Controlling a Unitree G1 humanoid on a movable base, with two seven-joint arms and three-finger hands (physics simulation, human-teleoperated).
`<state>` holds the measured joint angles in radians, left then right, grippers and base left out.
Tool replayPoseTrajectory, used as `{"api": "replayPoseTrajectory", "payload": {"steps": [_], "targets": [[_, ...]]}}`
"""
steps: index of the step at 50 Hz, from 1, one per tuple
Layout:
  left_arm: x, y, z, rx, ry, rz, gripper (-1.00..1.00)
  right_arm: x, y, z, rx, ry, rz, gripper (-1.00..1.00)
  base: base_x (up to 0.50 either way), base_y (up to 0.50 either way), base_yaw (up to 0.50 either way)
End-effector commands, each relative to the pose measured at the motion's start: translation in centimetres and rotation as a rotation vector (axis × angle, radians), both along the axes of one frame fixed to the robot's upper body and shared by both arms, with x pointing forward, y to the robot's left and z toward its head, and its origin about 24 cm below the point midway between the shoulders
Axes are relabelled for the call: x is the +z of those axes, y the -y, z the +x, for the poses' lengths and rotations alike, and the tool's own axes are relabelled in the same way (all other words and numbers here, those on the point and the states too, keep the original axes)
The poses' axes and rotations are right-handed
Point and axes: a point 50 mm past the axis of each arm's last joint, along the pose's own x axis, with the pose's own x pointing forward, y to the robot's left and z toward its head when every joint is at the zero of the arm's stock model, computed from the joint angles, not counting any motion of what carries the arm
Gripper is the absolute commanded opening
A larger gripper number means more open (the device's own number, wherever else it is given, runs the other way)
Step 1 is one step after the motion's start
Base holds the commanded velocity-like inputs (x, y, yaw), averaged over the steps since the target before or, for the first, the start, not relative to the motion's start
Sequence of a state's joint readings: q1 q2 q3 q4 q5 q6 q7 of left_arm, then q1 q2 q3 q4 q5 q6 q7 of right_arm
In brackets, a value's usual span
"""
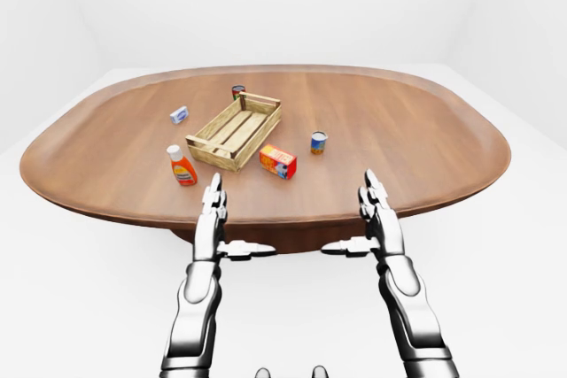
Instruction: Pick up the butter and put it in the tray.
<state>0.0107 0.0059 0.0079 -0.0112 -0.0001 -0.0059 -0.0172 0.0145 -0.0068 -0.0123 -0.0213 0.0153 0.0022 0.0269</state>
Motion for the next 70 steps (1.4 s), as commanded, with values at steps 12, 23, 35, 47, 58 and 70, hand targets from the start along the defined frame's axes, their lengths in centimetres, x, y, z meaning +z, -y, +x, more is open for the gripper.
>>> {"api": "replayPoseTrajectory", "payload": {"steps": [12, 23, 35, 47, 58, 70], "targets": [[2.4, -0.3, -2.5, -0.047, 0.049, -0.002, 1.00, 4.0, 0.6, -2.6, -0.001, 0.119, -0.029, 1.00, 0.00, 0.00, 0.00], [6.0, 0.1, -5.9, -0.065, 0.185, 0.026, 1.00, 7.6, -0.9, -5.4, 0.028, 0.267, -0.091, 1.00, 0.00, 0.00, 0.00], [6.8, 0.0, -6.4, -0.063, 0.219, 0.021, 1.00, 8.9, -1.0, -6.5, 0.015, 0.320, -0.110, 1.00, 0.00, 0.00, 0.00], [8.1, -0.4, -6.9, -0.056, 0.272, 0.012, 1.00, 9.1, -0.9, -6.7, 0.010, 0.331, -0.133, 1.00, 0.00, 0.00, 0.00], [7.7, -0.2, -6.9, -0.062, 0.257, 0.018, 1.00, 9.0, -0.9, -6.7, 0.001, 0.323, -0.206, 1.00, 0.00, 0.16, 0.00], [8.3, -0.4, -7.2, -0.063, 0.280, 0.011, 1.00, 8.8, -1.1, -6.7, 0.008, 0.317, -0.207, 1.00, 0.00, 0.50, 0.00]]}}
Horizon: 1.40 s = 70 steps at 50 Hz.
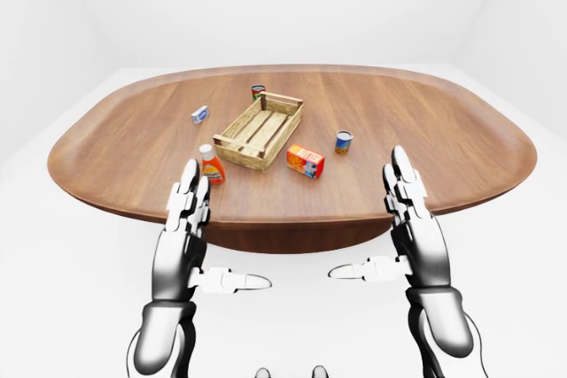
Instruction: Pick up the butter and put it in the tray.
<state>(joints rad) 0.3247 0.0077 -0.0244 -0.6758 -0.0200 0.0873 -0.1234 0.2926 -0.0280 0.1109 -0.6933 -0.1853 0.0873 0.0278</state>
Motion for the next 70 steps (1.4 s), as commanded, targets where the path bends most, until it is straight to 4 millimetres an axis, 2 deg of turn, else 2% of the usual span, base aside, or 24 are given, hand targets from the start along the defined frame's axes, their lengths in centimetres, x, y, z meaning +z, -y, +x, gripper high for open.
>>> {"api": "replayPoseTrajectory", "payload": {"steps": [1, 16, 21, 23, 29, 70], "targets": [[0.40, -0.14, -0.24, -0.001, 0.016, -0.002, 1.00, -0.05, -0.08, -0.02, 0.000, -0.002, -0.014, 1.00, 0.00, 0.50, 0.00], [0.17, -0.07, -0.15, -0.002, 0.007, -0.003, 1.00, -0.20, 0.01, 0.16, -0.006, -0.008, -0.008, 1.00, 0.00, 0.45, 0.00], [0.37, -0.19, -0.16, 0.000, 0.016, -0.006, 1.00, 0.56, 0.39, 0.15, -0.010, 0.029, 0.077, 1.00, 0.00, 0.05, 0.00], [0.54, -0.24, -0.20, 0.002, 0.025, -0.007, 1.00, 0.04, 0.52, 0.49, -0.042, 0.010, 0.018, 1.00, 0.00, 0.00, 0.00], [0.71, -0.44, -0.17, 0.008, 0.033, -0.008, 1.00, 0.70, 0.46, -0.19, -0.011, 0.032, 0.046, 1.00, 0.04, 0.00, 0.00], [0.83, -0.58, -0.15, 0.014, 0.040, -0.005, 1.00, 0.26, 0.24, -0.21, 0.009, 0.008, 0.033, 1.00, 0.49, 0.00, 0.00]]}}
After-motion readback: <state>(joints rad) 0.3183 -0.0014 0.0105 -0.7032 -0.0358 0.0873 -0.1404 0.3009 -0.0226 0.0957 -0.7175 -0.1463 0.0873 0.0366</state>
